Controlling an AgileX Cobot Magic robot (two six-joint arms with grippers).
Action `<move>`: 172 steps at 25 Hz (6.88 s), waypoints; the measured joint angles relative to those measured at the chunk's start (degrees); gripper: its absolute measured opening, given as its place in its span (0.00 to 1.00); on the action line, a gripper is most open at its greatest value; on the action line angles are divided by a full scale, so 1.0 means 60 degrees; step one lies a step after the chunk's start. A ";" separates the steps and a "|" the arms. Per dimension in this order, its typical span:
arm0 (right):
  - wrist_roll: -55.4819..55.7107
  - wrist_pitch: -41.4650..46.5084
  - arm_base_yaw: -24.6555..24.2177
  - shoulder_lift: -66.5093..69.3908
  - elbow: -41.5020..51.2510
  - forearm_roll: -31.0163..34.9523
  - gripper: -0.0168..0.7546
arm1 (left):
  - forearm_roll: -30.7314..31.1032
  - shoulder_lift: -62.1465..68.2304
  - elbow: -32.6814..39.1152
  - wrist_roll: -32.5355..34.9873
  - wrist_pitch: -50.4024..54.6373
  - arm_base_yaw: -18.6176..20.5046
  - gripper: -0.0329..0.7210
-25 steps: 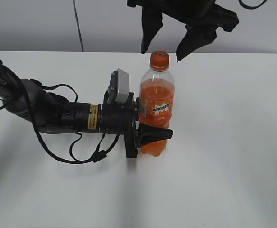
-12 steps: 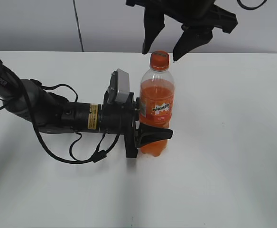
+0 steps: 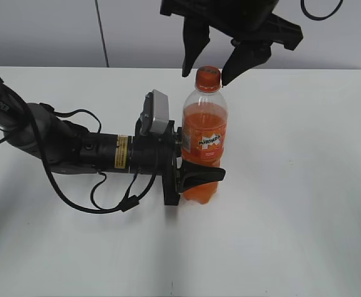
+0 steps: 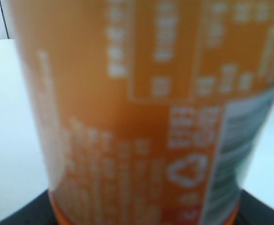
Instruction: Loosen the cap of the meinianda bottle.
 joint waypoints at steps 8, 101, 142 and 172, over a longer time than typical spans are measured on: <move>-0.0113 0.0068 0.0000 0.0000 0.0000 -0.0034 0.43 | 0.0000 0.0000 0.0000 0.0000 0.0004 0.0000 0.57; -1.3297 0.0077 0.0275 0.0085 -0.0029 -0.0016 0.37 | 0.0135 0.0000 0.0000 0.0143 -0.0100 0.0018 0.56; -2.1525 0.0123 0.0275 0.0085 -0.0055 -0.0072 0.37 | 0.0226 -0.0008 0.0000 0.0141 -0.0148 0.0018 0.56; -1.9226 0.0090 0.0284 0.0085 -0.0055 -0.0059 0.50 | 0.0172 -0.0008 0.0000 0.0060 -0.0090 0.0000 0.56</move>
